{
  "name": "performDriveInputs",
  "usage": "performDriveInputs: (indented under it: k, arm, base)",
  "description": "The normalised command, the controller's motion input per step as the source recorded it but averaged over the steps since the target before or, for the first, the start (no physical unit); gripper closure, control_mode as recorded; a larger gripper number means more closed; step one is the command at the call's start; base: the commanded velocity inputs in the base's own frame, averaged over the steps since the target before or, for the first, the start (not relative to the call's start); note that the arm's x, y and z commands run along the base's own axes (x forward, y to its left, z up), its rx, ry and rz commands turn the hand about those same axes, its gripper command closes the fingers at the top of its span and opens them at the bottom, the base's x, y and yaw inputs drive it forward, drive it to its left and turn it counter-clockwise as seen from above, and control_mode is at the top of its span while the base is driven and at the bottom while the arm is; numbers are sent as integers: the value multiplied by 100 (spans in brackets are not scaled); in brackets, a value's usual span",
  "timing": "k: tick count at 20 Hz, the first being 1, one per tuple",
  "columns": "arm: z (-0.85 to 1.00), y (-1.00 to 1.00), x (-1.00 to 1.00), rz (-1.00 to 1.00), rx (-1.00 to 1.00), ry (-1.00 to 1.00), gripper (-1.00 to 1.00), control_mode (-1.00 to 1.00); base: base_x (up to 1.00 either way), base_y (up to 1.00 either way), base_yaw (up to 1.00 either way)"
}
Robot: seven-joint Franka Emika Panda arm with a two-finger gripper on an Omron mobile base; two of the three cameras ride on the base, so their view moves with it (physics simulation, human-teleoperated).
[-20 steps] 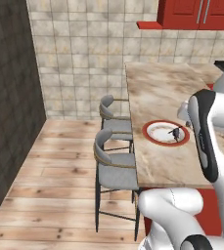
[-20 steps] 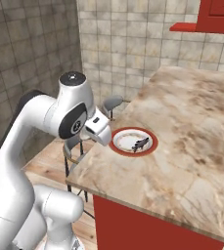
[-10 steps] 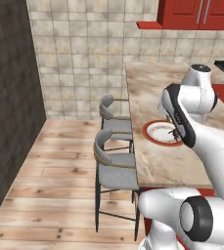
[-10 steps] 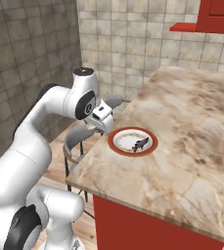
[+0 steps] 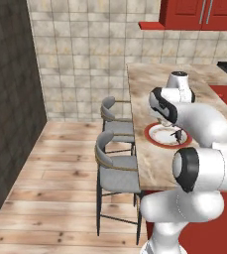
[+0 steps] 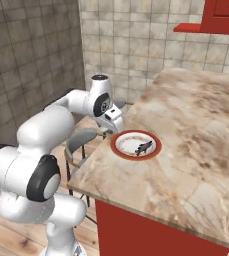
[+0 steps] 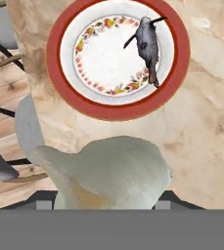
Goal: Take the cheese, fish, and garlic from the fridge and place them on the plate on the dining counter to create an appetizer plate.
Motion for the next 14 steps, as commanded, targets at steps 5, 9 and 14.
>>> performDriveInputs:
  k: [5,9,14]
  arm:
    - [-46,-37,96,-8,0,16,100,-100]
    - [-47,-49,72,-6,0,14,100,-100]
    - [-48,-48,50,-3,0,9,100,-100]
  base:
    - [0,0,0]
    - [0,0,0]
    - [0,0,0]
